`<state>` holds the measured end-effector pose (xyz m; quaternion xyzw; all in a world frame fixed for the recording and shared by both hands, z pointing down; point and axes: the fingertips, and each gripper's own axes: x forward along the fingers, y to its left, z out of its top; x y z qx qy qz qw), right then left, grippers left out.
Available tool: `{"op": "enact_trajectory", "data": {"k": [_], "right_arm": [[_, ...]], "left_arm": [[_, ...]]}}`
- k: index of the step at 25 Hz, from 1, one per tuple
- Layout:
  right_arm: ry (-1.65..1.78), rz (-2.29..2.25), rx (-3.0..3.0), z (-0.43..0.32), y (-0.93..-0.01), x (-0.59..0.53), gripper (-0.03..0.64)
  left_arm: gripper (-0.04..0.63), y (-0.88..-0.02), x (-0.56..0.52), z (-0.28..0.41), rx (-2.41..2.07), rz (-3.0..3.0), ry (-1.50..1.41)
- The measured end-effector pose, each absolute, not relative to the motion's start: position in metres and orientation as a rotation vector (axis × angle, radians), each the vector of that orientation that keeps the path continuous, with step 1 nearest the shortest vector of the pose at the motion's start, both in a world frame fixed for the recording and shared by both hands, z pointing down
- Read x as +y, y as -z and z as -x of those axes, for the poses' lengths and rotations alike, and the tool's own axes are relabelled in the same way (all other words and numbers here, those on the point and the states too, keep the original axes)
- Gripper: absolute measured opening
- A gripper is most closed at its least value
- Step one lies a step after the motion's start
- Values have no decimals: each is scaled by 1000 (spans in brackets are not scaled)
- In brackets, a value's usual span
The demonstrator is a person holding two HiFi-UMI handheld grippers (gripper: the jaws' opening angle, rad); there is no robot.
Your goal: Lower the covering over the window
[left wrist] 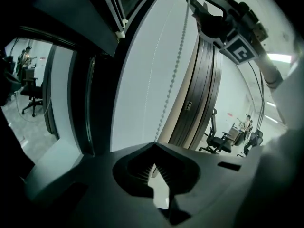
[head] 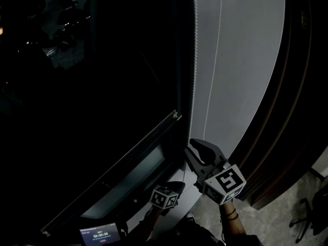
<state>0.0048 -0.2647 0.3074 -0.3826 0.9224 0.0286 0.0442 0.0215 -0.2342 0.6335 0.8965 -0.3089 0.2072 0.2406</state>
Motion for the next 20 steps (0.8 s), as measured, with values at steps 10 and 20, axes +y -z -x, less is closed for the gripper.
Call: {"op": "enact_trajectory", "data": {"k": [10,20], "right_arm": [[52,1176,2663,-12,-300,-280,18],[124,1392,2716,-38,-381,-294,12]], "left_arm": [[2,-635,-231,-11,-880,-2439,-519],[9,-534,-238,5,-995,-2554,-156]]}}
